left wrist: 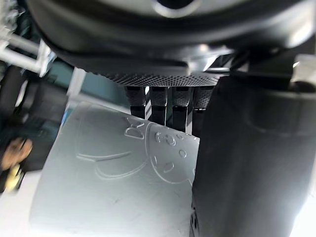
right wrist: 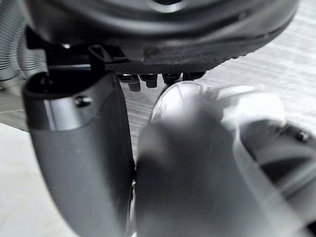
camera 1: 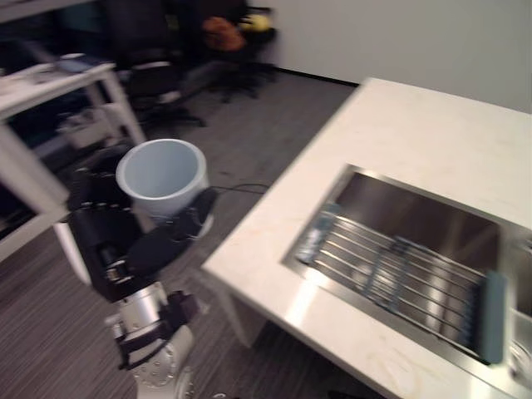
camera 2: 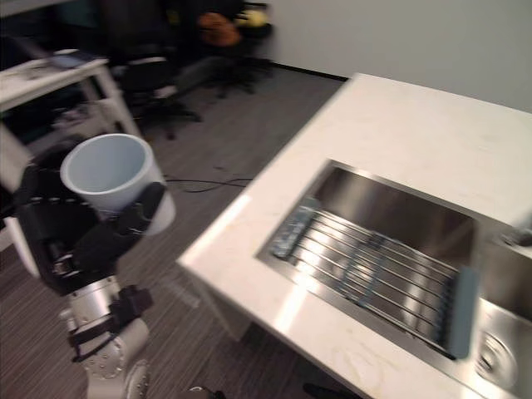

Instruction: Walk over to the sink, pick up the cup, carry it to the dishwasher, place the cup inside the dishwasher, then close the dishwasher door

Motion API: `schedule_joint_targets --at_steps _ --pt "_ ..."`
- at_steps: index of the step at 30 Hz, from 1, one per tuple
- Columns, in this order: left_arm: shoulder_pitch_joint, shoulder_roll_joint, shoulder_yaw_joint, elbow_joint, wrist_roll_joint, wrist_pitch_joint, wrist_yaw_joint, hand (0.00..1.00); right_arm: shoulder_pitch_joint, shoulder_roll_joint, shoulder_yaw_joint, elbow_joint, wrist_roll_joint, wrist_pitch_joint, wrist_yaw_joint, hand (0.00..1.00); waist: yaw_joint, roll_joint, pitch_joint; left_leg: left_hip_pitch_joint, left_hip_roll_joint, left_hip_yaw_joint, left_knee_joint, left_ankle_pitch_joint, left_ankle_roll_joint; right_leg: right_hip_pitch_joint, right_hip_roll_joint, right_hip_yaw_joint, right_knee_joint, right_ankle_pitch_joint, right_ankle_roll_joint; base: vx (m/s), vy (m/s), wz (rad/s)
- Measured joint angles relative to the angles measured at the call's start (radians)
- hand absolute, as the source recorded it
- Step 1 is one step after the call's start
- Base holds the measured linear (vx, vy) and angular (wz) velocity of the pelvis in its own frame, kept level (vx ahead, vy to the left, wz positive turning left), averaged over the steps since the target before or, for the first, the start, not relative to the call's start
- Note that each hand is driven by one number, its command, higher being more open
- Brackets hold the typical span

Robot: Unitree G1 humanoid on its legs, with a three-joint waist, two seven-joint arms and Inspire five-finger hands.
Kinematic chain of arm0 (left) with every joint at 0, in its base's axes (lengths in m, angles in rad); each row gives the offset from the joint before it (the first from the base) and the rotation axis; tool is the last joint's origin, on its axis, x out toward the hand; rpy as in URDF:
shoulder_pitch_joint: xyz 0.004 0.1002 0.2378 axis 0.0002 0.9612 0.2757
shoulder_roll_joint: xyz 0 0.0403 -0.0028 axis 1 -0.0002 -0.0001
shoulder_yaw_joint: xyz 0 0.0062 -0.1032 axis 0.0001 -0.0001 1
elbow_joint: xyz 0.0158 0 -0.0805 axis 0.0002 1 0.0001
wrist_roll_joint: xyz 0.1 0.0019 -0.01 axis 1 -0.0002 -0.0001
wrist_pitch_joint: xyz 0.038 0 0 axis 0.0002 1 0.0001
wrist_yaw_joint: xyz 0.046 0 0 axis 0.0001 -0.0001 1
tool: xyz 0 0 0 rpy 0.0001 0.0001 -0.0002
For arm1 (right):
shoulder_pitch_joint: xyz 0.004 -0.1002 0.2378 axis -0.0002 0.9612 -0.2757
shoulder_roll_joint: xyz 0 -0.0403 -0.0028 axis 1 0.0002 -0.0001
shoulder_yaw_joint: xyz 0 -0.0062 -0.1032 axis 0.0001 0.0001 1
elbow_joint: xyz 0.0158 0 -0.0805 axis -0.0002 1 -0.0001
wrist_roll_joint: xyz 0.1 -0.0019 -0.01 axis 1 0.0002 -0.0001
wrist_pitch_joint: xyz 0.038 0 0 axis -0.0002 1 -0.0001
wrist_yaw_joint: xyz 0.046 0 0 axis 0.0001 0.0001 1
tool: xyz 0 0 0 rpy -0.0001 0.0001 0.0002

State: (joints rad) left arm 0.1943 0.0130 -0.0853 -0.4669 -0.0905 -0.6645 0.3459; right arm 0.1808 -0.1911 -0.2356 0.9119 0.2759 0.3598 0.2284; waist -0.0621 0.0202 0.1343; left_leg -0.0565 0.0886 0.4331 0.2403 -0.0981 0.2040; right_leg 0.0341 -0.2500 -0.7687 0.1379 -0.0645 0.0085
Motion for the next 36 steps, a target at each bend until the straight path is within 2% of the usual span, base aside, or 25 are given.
schedule_joint_targets --at_steps 1,2,3,4,5,6,7,8,9,10,11,12,13,14,16,17,19,20,21,22,24,25,29,31,36 --pt "-0.025 -0.016 -0.009 0.031 -0.012 -0.033 -0.009 0.00 -0.005 -0.006 -0.001 0.000 0.028 0.003 -0.013 1.00 0.000 0.031 0.011 0.013 0.064 0.088 0.056 -0.059 -0.022 0.018 0.000 -0.070 0.014 0.018 0.048 -0.12 0.000 2.81" --pt "-0.051 -0.052 -0.021 0.067 -0.054 -0.037 -0.061 0.00 -0.019 -0.028 -0.004 -0.004 0.086 0.005 -0.060 1.00 0.004 0.066 0.026 0.054 0.119 0.187 0.036 -0.055 -0.155 0.023 -0.050 -0.157 0.099 0.016 0.036 -0.15 0.181 2.52" --pt "-0.053 -0.051 -0.055 0.090 -0.098 -0.026 -0.104 0.00 -0.022 -0.057 -0.001 0.005 0.091 0.023 -0.107 1.00 0.020 0.081 0.024 0.093 0.091 0.204 -0.051 -0.006 -0.241 0.038 -0.124 -0.220 0.179 0.015 0.036 -0.14 0.289 2.39" --pt "-0.044 -0.049 -0.063 0.090 -0.109 -0.023 -0.123 0.00 -0.029 -0.072 0.006 0.008 0.093 0.039 -0.127 1.00 0.032 0.078 0.031 0.104 0.061 0.188 -0.077 -0.006 -0.240 0.060 -0.157 -0.245 0.210 0.015 0.036 -0.14 0.387 1.84" --pt "-0.033 -0.035 -0.066 0.090 -0.107 -0.023 -0.131 0.00 -0.035 -0.077 0.011 0.013 0.094 0.066 -0.158 1.00 0.060 0.067 0.046 0.124 0.012 0.140 -0.089 -0.005 -0.221 0.105 -0.207 -0.264 0.243 0.018 0.033 -0.17 0.430 2.15" --pt "-0.011 -0.012 -0.064 0.087 -0.116 -0.023 -0.128 0.00 -0.017 -0.078 0.019 0.006 0.097 0.086 -0.203 1.00 0.099 0.053 0.055 0.130 -0.062 0.007 -0.091 -0.013 -0.167 0.162 -0.276 -0.216 0.311 0.057 -0.030 -0.16 0.404 1.95" --pt "-0.009 -0.010 -0.063 0.085 -0.117 -0.023 -0.125 0.00 -0.014 -0.080 0.019 0.004 0.097 0.086 -0.207 1.00 0.100 0.054 0.055 0.127 -0.072 -0.019 -0.093 -0.012 -0.157 0.160 -0.283 -0.190 0.323 0.067 -0.048 -0.11 0.348 2.72" --pt "-0.006 0.004 -0.063 0.079 -0.135 -0.026 -0.119 0.00 -0.012 -0.080 0.021 -0.001 0.114 0.088 -0.210 1.00 0.092 0.063 0.051 0.095 -0.103 -0.134 -0.102 0.005 -0.120 0.135 -0.244 -0.034 0.343 -0.012 -0.036 -0.04 0.190 2.70" --pt "-0.014 0.015 -0.068 0.078 -0.141 -0.029 -0.112 0.00 -0.018 -0.065 0.027 -0.006 0.137 0.090 -0.203 1.00 0.086 0.059 0.048 0.069 -0.131 -0.249 -0.133 0.029 -0.115 0.098 -0.149 0.116 0.332 -0.080 -0.022 -0.03 0.194 3.02" --pt "-0.015 0.023 -0.072 0.078 -0.146 -0.031 -0.111 0.00 -0.023 -0.051 0.028 -0.006 0.147 0.090 -0.202 1.00 0.088 0.064 0.050 0.065 -0.141 -0.288 -0.158 0.034 -0.112 0.077 -0.099 0.179 0.321 -0.105 -0.010 0.00 0.114 2.83" --pt "-0.015 0.039 -0.071 0.087 -0.156 -0.038 -0.111 0.00 -0.036 -0.021 0.036 -0.006 0.197 0.088 -0.210 1.00 0.087 0.065 0.051 0.074 -0.141 -0.301 -0.208 0.033 -0.121 0.047 0.004 0.294 0.276 -0.143 0.016 0.11 0.080 2.59" --pt "-0.019 0.059 -0.070 0.093 -0.160 -0.038 -0.110 0.00 -0.054 0.013 0.057 -0.002 0.224 0.077 -0.235 1.00 0.083 0.031 0.049 0.057 -0.145 -0.283 -0.159 0.012 -0.152 0.009 0.044 0.402 0.233 -0.160 0.038 0.17 -0.010 2.46" --pt "-0.026 0.068 -0.075 0.090 -0.155 -0.040 -0.108 0.00 -0.060 0.011 0.068 -0.002 0.232 0.075 -0.243 1.00 0.082 0.034 0.050 0.044 -0.125 -0.298 -0.113 0.030 -0.113 -0.008 0.059 0.438 0.224 -0.163 0.054 0.27 -0.040 1.77" --pt "-0.030 0.073 -0.080 0.107 -0.141 -0.044 -0.088 0.00 -0.082 0.000 0.077 0.006 0.245 0.072 -0.247 1.00 0.102 0.020 0.062 0.090 -0.170 -0.325 -0.131 0.026 -0.092 -0.040 0.055 0.522 0.219 -0.168 0.081 0.22 -0.025 0.89" --pt "-0.025 0.079 -0.092 0.112 -0.095 -0.008 -0.034 0.00 -0.085 0.000 0.099 -0.004 0.250 0.066 -0.252 1.00 0.093 0.039 0.047 0.121 -0.175 -0.349 -0.147 0.024 -0.093 -0.092 0.094 0.589 0.227 -0.166 0.081 0.22 0.079 0.87" --pt "-0.027 0.091 -0.100 0.103 -0.043 0.012 -0.009 0.00 -0.087 0.005 0.115 -0.016 0.250 0.063 -0.252 1.00 0.085 0.038 0.036 0.142 -0.176 -0.372 -0.173 0.025 -0.093 -0.113 0.112 0.585 0.216 -0.139 0.080 0.23 0.101 1.12" --pt "-0.023 0.133 -0.119 0.102 0.022 0.039 0.009 0.00 -0.084 0.015 0.150 -0.005 0.250 0.057 -0.265 1.00 0.089 0.018 0.016 0.196 -0.179 -0.406 -0.203 0.021 -0.099 -0.097 0.151 0.550 0.083 -0.002 0.061 0.31 0.038 0.74" --pt "-0.021 0.137 -0.117 0.102 0.033 0.049 0.017 0.00 -0.083 0.017 0.162 -0.003 0.250 0.057 -0.273 1.00 0.092 0.015 0.007 0.200 -0.181 -0.407 -0.203 0.016 -0.107 -0.093 0.163 0.546 0.044 0.032 0.053 0.32 0.007 0.25" --pt "-0.022 0.132 -0.111 0.096 0.034 0.073 0.038 0.00 -0.083 0.021 0.178 0.002 0.251 0.057 -0.284 1.00 0.100 0.008 -0.004 0.215 -0.190 -0.408 -0.203 0.008 -0.120 -0.085 0.181 0.545 -0.023 0.108 0.033 0.23 -0.013 0.12" --pt "-0.021 0.124 -0.103 0.086 0.032 0.089 0.048 0.00 -0.082 0.022 0.183 0.001 0.250 0.057 -0.284 1.00 0.101 0.004 -0.007 0.222 -0.199 -0.407 -0.202 0.000 -0.134 -0.080 0.188 0.538 -0.050 0.137 0.016 0.22 -0.023 0.04" --pt "-0.014 0.094 -0.093 0.076 0.029 0.109 0.052 0.00 -0.080 0.013 0.184 0.003 0.247 0.068 -0.292 1.00 0.104 0.024 -0.023 0.228 -0.196 -0.406 -0.196 -0.017 -0.158 -0.048 0.199 0.533 -0.111 0.143 0.013 0.18 -0.005 -0.07" --pt "-0.093 0.091 -0.099 0.077 0.010 0.154 0.046 0.00 -0.081 0.044 0.246 0.020 0.233 0.067 -0.301 1.00 0.096 -0.051 -0.064 0.168 -0.103 -0.311 -0.122 -0.080 -0.175 0.024 0.222 0.547 -0.229 0.197 -0.010 0.10 0.010 -0.06" --pt "-0.093 0.091 -0.099 0.076 0.010 0.154 0.047 0.00 -0.074 0.043 0.246 0.021 0.233 0.067 -0.301 1.00 0.095 -0.052 -0.064 0.172 -0.102 -0.304 -0.120 -0.080 -0.175 0.021 0.224 0.554 -0.229 0.198 -0.010 0.00 0.000 -0.06" --pt "-0.094 0.090 -0.088 0.075 0.008 0.153 0.048 0.00 -0.072 0.042 0.243 0.020 0.232 0.066 -0.298 1.00 0.097 -0.052 -0.065 0.172 -0.097 -0.278 -0.115 -0.083 -0.173 0.008 0.232 0.588 -0.229 0.203 -0.012 -0.01 0.012 -0.45" --pt "-0.105 0.079 -0.059 0.079 -0.028 0.154 0.018 0.00 -0.046 0.043 0.197 -0.006 0.231 0.049 -0.194 1.00 0.043 -0.051 -0.063 0.163 -0.084 -0.280 -0.075 -0.113 -0.171 0.007 0.252 0.615 -0.228 0.203 -0.020 0.00 0.015 -0.19"
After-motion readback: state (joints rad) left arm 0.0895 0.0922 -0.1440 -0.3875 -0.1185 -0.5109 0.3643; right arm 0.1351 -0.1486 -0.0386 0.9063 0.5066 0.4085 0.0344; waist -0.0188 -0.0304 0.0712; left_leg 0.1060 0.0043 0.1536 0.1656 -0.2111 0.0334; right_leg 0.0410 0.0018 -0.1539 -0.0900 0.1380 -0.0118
